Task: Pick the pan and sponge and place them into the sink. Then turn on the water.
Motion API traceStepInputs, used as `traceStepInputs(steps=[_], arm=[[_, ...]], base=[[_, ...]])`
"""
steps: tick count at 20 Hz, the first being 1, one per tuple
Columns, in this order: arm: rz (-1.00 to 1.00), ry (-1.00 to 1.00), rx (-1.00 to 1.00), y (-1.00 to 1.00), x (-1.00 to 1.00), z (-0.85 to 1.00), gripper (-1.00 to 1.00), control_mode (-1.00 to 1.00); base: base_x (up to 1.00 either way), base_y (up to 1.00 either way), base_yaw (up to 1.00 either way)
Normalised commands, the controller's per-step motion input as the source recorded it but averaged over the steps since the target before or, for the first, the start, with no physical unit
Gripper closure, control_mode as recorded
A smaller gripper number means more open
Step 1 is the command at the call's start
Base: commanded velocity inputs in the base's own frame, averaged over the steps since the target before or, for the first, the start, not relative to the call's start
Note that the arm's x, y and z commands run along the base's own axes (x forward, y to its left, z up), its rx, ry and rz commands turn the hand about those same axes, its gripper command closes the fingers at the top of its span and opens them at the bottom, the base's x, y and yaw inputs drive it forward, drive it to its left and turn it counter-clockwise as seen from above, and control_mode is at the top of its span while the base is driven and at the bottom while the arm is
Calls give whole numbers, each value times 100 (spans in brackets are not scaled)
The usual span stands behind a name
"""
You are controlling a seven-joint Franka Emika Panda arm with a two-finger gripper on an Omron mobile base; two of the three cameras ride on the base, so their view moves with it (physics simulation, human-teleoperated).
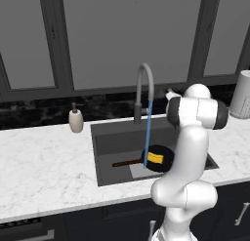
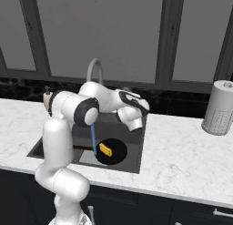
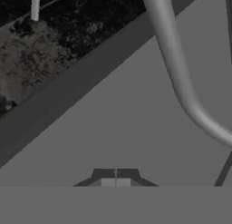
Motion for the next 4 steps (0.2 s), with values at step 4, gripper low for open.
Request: traceStepInputs(steps=[4], arm=[[-2, -15, -16, 0, -100, 98, 100, -100]], base=[[0, 0, 0]])
